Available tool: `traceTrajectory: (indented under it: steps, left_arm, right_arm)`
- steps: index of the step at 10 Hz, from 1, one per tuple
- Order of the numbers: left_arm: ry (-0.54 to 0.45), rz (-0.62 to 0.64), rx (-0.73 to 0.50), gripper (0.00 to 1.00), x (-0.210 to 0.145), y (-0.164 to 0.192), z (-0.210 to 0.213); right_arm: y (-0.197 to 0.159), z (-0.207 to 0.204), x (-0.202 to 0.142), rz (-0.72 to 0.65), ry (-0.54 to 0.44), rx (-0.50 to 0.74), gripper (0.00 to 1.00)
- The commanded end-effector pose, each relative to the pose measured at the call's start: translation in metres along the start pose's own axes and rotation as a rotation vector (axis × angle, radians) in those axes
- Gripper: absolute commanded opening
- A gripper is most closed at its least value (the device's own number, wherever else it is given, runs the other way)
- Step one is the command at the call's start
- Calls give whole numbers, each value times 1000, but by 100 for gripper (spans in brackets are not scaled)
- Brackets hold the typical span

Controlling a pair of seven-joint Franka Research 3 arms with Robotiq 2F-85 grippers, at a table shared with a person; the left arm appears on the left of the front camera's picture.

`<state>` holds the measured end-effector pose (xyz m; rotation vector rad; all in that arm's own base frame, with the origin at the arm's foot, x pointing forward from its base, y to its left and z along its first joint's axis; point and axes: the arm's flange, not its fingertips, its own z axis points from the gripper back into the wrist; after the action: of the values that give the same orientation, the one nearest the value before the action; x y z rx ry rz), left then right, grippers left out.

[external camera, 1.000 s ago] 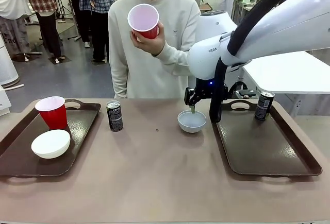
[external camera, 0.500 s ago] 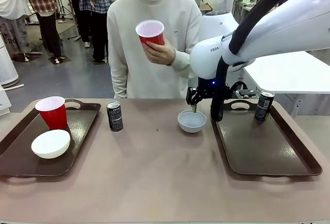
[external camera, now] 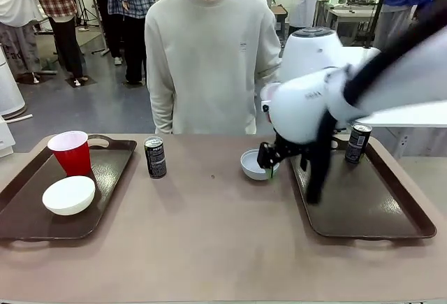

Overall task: Prepare tableware on both trays.
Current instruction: Pick up a Picnic Bowl from the table and place it on a Handle tray.

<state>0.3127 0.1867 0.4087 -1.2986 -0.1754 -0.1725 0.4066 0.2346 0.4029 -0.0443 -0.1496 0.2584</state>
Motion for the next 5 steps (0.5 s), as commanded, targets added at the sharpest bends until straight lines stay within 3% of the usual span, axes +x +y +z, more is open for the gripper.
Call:
traceTrajectory:
  steps: [1, 5]
  left_arm:
    - [3, -24, -7, 100, -2, 0, 3]
    - [3, -24, -7, 100, -2, 0, 3]
  right_arm:
    - [-5, 22, -43, -66, -61, 14, 100]
    - [-1, 1, -16, -60, 22, 53, 100]
